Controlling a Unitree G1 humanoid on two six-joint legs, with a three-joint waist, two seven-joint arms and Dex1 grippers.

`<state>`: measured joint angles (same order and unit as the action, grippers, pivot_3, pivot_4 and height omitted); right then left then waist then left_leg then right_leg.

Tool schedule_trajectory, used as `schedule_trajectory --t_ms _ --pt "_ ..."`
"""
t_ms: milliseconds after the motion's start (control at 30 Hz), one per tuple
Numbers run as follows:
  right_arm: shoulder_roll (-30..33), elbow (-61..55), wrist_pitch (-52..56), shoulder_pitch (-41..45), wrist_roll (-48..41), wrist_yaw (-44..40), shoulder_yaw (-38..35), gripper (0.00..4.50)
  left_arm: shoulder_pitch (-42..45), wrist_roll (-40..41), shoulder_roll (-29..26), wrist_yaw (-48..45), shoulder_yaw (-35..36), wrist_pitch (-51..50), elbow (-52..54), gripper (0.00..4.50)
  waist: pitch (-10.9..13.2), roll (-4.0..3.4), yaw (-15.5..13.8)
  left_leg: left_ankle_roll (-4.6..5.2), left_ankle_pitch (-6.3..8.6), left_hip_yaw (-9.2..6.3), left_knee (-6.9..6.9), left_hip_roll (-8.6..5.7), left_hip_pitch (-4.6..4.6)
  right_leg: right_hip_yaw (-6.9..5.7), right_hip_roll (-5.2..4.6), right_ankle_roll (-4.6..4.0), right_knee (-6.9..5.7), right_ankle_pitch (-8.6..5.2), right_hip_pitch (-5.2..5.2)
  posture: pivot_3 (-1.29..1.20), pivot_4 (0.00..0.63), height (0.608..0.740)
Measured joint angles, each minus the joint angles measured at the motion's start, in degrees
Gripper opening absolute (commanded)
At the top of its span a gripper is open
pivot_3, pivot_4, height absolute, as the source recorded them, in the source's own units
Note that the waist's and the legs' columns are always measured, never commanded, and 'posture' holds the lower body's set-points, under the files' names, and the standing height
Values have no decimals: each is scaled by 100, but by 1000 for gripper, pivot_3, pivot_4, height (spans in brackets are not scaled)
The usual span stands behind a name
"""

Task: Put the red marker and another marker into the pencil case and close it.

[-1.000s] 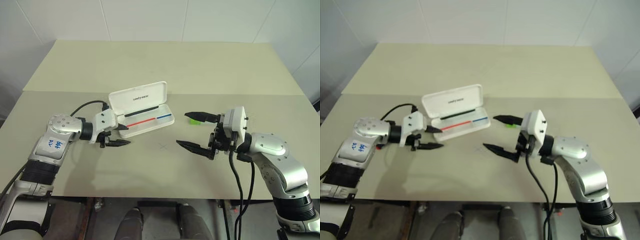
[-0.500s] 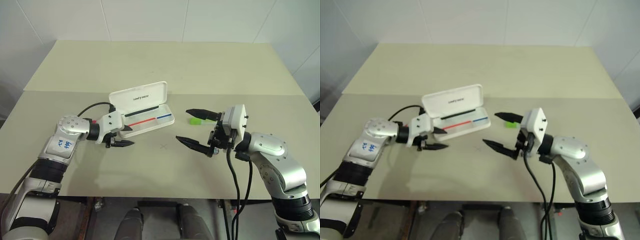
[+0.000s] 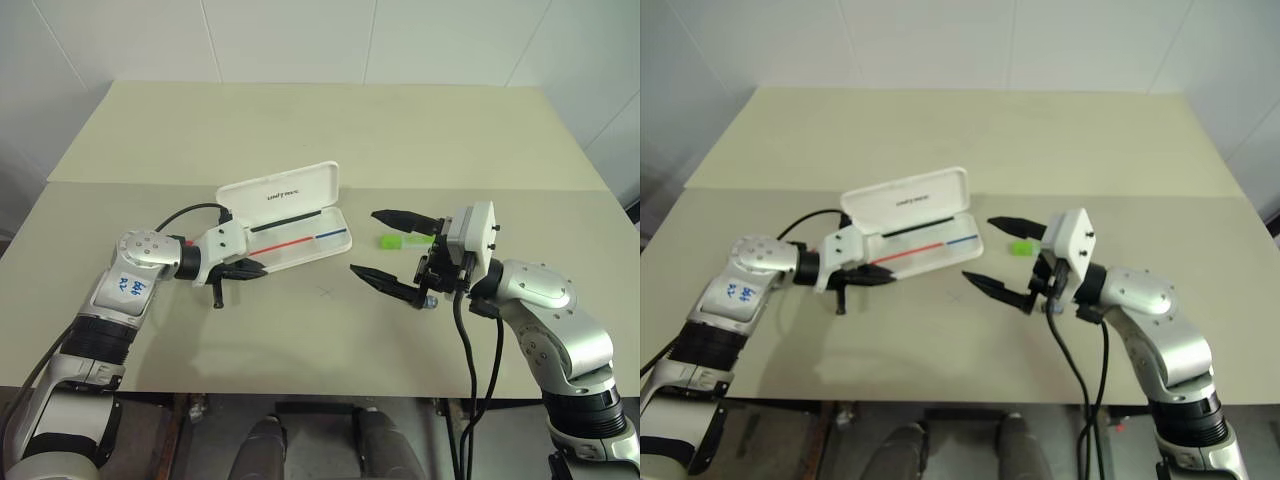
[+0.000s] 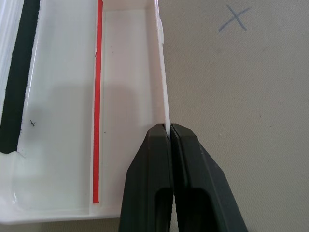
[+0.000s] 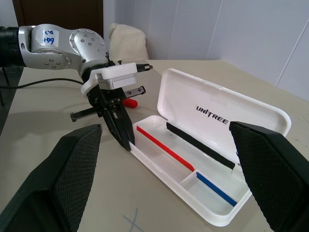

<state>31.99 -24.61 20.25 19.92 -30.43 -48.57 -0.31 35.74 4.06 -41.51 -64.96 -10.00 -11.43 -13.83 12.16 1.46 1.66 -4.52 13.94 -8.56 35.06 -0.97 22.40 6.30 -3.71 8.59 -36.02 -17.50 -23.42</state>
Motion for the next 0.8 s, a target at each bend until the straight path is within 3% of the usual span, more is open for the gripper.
schedule_trajectory --t_ms 167,400,800 --pt "67 -4 63 -5 -39 -1 -1 4500 -13 83 -85 -464 -78 -181 492 26 0 0 -1 0 0 0 -2 0 5 0 -1 0 5 0 -2 0 150 740" --pt "667 -59 228 -392 -192 -228 -309 4500 -59 371 -531 -1142 -112 -622 1329 26 0 1 -1 1 1 0 0 0 4 0 0 -2 5 -1 0 0 150 740" --pt "1154 -458 518 -1084 -565 -357 -892 4500 -556 570 -650 -1210 -136 -1114 2061 26 1 1 -6 2 2 1 0 4 3 2 3 -3 6 -2 1 0 150 740"
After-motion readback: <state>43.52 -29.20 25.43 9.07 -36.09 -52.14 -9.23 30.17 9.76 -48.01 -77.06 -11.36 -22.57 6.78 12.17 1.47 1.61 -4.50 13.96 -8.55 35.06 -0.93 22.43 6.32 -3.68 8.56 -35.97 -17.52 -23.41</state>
